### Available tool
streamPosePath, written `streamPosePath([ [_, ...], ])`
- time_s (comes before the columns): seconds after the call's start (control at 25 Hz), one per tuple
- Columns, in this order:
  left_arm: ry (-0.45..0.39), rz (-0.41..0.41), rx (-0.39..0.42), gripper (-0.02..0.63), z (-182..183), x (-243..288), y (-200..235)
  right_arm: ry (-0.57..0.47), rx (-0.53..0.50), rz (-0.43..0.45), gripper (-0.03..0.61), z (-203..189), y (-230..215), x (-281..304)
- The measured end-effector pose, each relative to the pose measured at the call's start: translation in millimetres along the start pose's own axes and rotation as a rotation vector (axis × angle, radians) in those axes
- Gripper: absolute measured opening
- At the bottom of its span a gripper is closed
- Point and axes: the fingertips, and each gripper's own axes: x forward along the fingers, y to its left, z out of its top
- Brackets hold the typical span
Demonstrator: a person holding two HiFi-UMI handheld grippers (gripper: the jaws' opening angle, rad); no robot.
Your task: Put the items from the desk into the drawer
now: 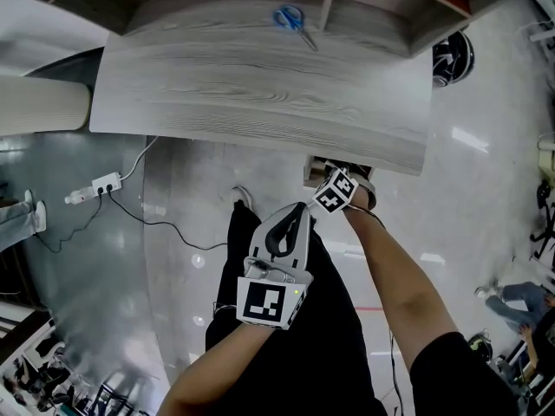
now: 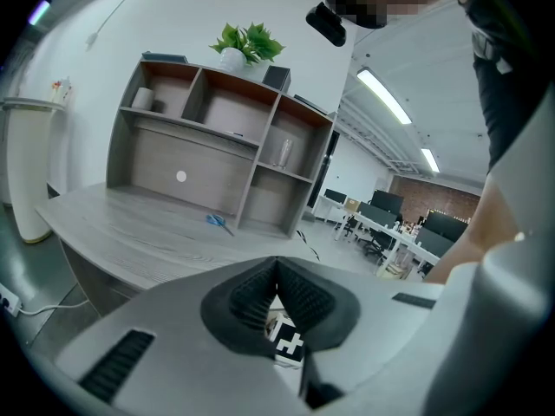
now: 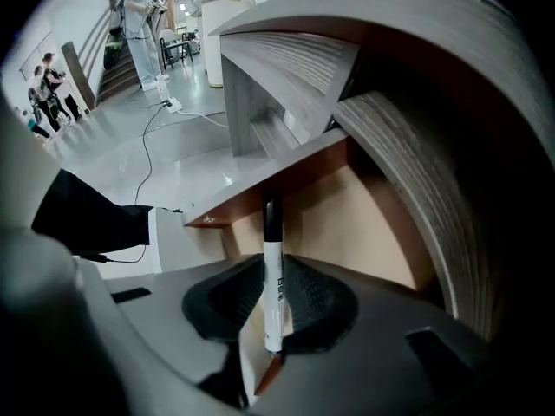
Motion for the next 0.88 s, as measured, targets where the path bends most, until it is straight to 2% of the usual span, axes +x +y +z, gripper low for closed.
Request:
streamPosePath([
  [0.36,0.016,-0.006,0.023,0.005,-14,-5,0,0.012,-0.016,0.006,0.078,-4,3,12],
  [0.56,0.017,-0.013,-0.006,0.005,-15,-4,-5,0.012,-0.024,0.022,0.078,-5,5,12],
  [0.68,0.024,-0.006,0.024,0.005,-22,-7,-3,-0.002,-0.031,0.013,0.078,-4,3,10],
  [0.88,0.037,-0.008,0.019,0.005,-29,-10,-10,-0.030,-0.025,0.004,0.078,-3,5,-2],
])
